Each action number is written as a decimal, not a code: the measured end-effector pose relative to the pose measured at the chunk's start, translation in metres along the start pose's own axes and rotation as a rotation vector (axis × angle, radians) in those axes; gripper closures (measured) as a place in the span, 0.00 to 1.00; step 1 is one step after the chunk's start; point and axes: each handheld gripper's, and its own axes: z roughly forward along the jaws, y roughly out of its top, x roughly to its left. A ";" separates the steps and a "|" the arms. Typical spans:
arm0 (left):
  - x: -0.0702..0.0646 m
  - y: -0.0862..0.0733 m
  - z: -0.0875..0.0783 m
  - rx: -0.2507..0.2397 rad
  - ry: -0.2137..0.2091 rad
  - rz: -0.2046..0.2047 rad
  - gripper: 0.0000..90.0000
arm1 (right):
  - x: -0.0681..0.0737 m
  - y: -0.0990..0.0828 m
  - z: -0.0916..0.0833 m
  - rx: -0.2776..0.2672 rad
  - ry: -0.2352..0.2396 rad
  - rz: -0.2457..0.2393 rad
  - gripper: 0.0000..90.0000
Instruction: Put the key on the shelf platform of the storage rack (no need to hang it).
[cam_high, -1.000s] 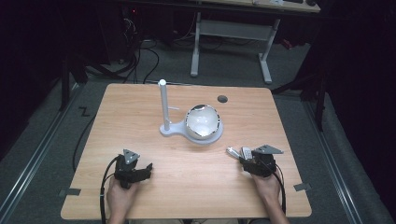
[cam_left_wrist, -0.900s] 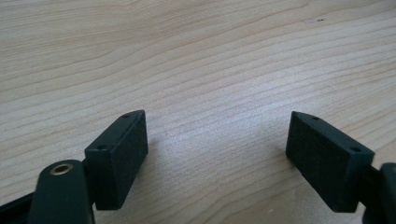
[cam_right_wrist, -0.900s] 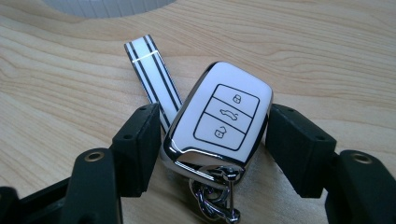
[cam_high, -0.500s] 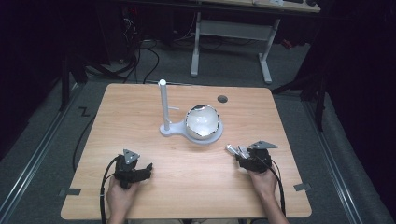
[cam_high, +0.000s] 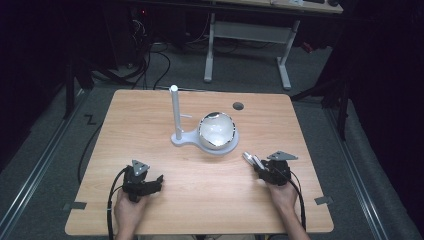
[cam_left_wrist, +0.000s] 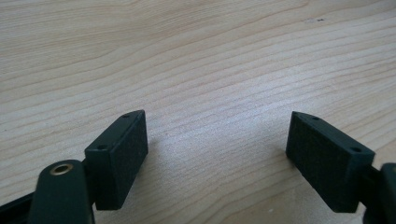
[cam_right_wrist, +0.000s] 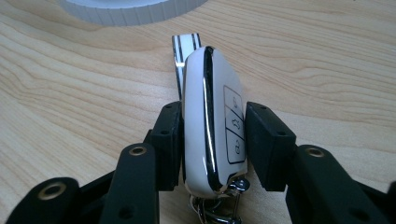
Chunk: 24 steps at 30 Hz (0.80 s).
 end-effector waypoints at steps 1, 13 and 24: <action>0.000 0.000 0.000 0.000 0.000 0.000 0.23 | 0.000 0.000 -0.001 -0.005 0.004 0.002 0.72; 0.000 0.000 0.000 0.000 0.000 0.000 0.23 | -0.002 0.002 -0.015 -0.056 0.023 -0.001 0.74; 0.000 0.000 0.000 0.000 0.000 0.000 0.23 | -0.007 0.006 -0.032 -0.079 0.044 0.002 0.74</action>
